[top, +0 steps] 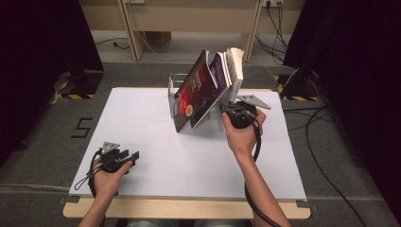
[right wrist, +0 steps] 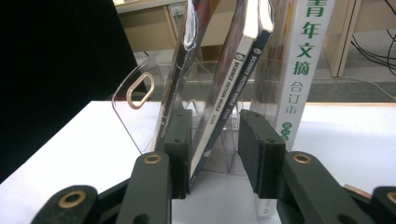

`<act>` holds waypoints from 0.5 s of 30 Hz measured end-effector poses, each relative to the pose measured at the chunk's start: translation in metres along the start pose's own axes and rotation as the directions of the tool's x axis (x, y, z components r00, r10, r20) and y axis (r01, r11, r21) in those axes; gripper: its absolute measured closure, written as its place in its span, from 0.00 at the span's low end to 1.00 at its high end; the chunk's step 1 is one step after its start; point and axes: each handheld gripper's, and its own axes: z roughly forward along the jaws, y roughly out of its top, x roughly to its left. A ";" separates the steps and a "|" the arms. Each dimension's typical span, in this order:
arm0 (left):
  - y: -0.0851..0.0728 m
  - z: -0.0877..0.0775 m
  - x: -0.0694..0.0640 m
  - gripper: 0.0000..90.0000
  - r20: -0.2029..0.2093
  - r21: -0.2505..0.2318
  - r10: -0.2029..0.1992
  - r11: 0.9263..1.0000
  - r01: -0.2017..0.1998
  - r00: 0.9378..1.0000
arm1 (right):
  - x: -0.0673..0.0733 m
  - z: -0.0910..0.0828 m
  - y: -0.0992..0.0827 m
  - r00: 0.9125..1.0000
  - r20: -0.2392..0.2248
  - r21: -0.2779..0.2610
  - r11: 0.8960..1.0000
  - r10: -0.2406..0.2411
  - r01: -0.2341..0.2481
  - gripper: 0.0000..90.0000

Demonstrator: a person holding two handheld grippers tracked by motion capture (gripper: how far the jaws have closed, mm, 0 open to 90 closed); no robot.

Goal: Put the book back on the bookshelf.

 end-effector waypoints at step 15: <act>0.001 0.002 0.001 0.56 -0.002 0.000 -0.007 1.000 0.007 1.000 | -0.019 -0.013 -0.018 1.000 0.012 0.024 1.000 -0.009 0.009 0.73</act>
